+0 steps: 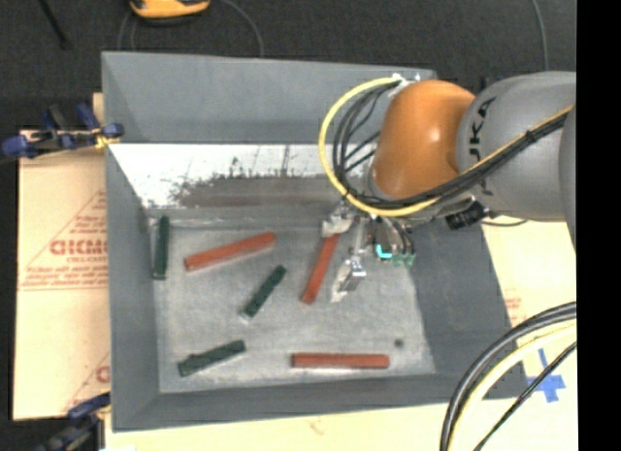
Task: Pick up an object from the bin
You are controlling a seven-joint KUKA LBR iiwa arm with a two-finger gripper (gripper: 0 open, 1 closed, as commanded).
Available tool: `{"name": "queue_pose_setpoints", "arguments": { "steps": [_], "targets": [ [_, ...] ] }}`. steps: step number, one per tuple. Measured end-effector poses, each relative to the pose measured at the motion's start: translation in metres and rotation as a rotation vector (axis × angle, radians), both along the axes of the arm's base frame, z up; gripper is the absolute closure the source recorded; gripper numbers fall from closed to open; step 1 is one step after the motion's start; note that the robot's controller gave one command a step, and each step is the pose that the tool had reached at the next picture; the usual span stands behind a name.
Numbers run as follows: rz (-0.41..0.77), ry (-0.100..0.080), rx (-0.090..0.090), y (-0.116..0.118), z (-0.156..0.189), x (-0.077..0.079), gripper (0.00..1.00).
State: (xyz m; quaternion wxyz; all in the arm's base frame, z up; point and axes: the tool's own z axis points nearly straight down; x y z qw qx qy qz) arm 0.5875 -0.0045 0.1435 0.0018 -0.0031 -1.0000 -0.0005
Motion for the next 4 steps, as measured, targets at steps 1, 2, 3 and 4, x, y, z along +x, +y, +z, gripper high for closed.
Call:
{"name": "queue_pose_setpoints", "arguments": {
  "steps": [1,2,3,4],
  "targets": [
    [0.0,-0.007,0.0,0.0,0.004,0.002,0.0],
    [0.454,0.005,-0.003,0.007,-0.063,0.001,1.0],
    [0.453,0.004,-0.002,0.007,-0.063,0.001,1.0],
    [0.515,-0.011,-0.001,-0.002,0.073,0.056,1.0]
  ]
}}
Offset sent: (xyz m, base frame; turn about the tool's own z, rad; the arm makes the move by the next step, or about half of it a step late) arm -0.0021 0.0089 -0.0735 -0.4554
